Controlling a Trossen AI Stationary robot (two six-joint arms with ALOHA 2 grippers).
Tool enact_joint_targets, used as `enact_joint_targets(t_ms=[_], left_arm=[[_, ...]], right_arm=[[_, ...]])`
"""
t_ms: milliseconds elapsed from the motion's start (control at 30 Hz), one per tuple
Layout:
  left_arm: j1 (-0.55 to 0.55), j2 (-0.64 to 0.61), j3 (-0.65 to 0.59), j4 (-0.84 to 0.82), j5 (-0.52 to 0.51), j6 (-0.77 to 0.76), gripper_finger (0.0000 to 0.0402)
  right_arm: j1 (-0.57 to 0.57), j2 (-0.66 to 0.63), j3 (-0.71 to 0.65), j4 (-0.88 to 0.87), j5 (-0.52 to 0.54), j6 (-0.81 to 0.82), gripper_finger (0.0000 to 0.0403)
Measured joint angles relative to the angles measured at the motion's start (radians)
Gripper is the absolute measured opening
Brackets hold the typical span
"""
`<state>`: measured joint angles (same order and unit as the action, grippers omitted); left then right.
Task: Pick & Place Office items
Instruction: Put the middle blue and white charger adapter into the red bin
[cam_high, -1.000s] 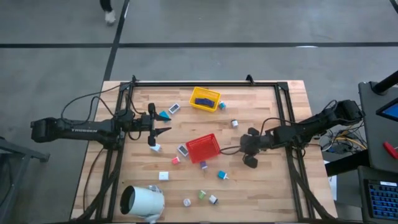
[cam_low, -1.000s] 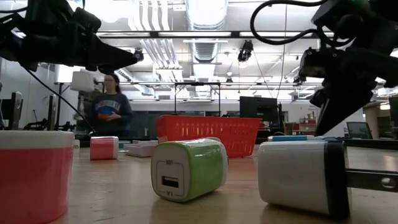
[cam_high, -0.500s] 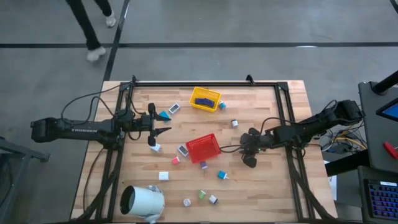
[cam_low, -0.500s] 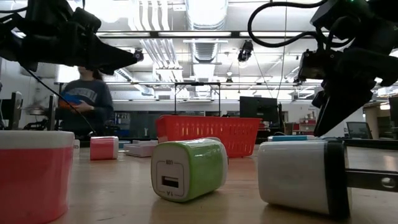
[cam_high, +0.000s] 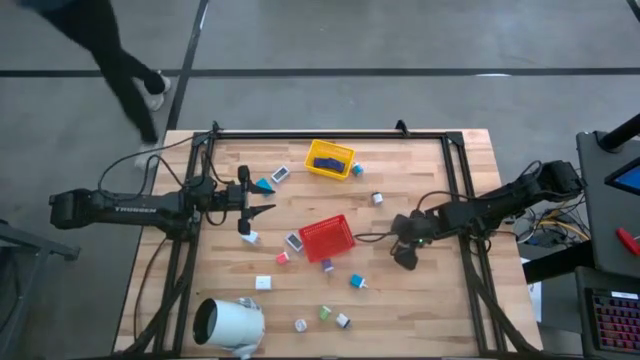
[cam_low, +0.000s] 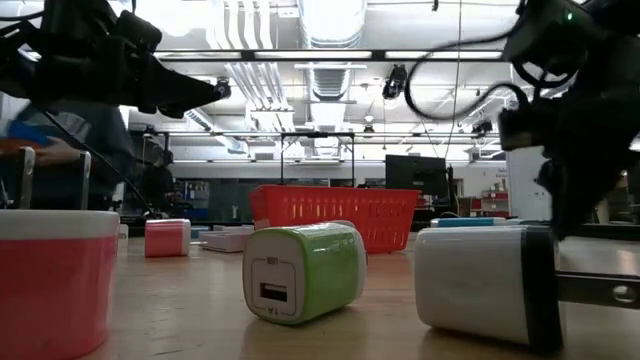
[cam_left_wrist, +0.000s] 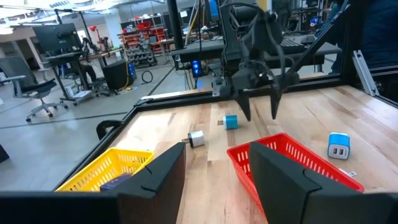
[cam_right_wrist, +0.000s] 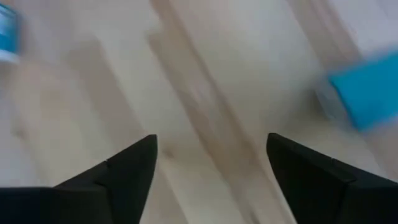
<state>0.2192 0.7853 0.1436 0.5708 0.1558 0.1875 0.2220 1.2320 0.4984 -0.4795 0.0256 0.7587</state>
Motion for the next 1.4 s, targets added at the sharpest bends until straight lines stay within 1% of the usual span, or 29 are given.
enact_joint_targets(t_ms=[100, 200, 433, 600, 767, 1000, 1233, 1400], left_arm=[[0.0, 0.0, 0.0, 0.0, 0.0, 0.0, 0.0179], [0.0, 0.0, 0.0, -0.002, 0.001, -0.001, 0.0179], [0.0, 0.0, 0.0, -0.002, 0.002, -0.003, 0.0178], [0.0, 0.0, 0.0, -0.002, 0.004, -0.002, 0.0178], [0.0, 0.0, 0.0, -0.002, 0.006, -0.003, 0.0178], [0.0, 0.0, 0.0, -0.002, 0.009, -0.004, 0.0179], [0.0, 0.0, 0.0, -0.003, 0.009, -0.005, 0.0179], [0.0, 0.0, -0.001, -0.003, 0.012, -0.004, 0.0179]], right_arm=[[0.0, 0.0, 0.015, -0.065, 0.008, 0.028, 0.0321], [-0.001, 0.0, 0.027, -0.068, 0.061, 0.074, 0.0329], [-0.043, 0.0, 0.035, -0.068, 0.126, 0.197, 0.0331], [-0.097, 0.0, 0.035, -0.067, 0.169, 0.268, 0.033], [-0.149, 0.0, 0.035, -0.066, 0.183, 0.276, 0.0327], [-0.183, 0.016, 0.033, -0.066, 0.183, 0.278, 0.0327], [-0.182, 0.119, 0.035, -0.053, 0.194, 0.293, 0.0327], [-0.178, 0.179, 0.072, -0.061, 0.21, 0.281, 0.0327]])
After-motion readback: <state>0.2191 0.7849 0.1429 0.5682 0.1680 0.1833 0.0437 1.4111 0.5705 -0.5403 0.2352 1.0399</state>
